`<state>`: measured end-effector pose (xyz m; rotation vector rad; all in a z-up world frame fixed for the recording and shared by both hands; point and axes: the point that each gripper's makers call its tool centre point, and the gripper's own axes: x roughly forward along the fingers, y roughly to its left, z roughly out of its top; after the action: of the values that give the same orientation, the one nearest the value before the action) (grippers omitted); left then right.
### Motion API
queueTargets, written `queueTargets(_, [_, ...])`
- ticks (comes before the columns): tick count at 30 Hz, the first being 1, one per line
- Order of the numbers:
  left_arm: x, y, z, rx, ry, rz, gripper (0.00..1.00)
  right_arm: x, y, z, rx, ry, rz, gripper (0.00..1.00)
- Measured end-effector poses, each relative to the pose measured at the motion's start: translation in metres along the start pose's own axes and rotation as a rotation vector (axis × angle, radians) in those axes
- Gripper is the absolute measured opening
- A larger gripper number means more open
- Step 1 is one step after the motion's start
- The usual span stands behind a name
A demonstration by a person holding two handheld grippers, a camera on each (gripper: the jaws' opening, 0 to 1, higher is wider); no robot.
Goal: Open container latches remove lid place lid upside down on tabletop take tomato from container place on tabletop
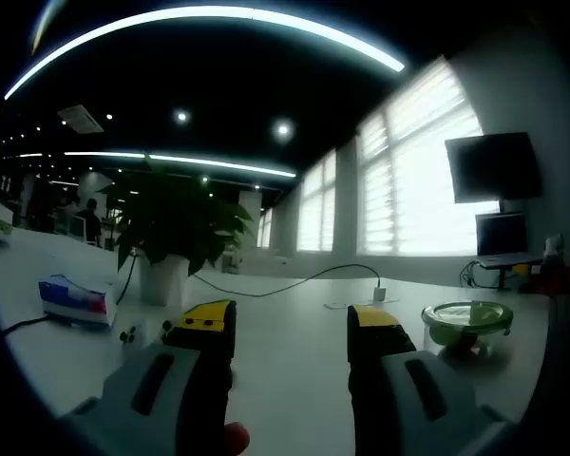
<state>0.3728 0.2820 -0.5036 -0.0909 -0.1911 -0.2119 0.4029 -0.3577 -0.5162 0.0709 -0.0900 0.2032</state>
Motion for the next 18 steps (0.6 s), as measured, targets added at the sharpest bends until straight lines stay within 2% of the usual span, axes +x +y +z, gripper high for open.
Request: queueTargets(18, [0.0019, -0.0078, 0.0061, 0.021, 0.003, -0.016, 0.44, -0.0032, -0.0061, 0.0012, 0.001, -0.007, -0.012, 0.51])
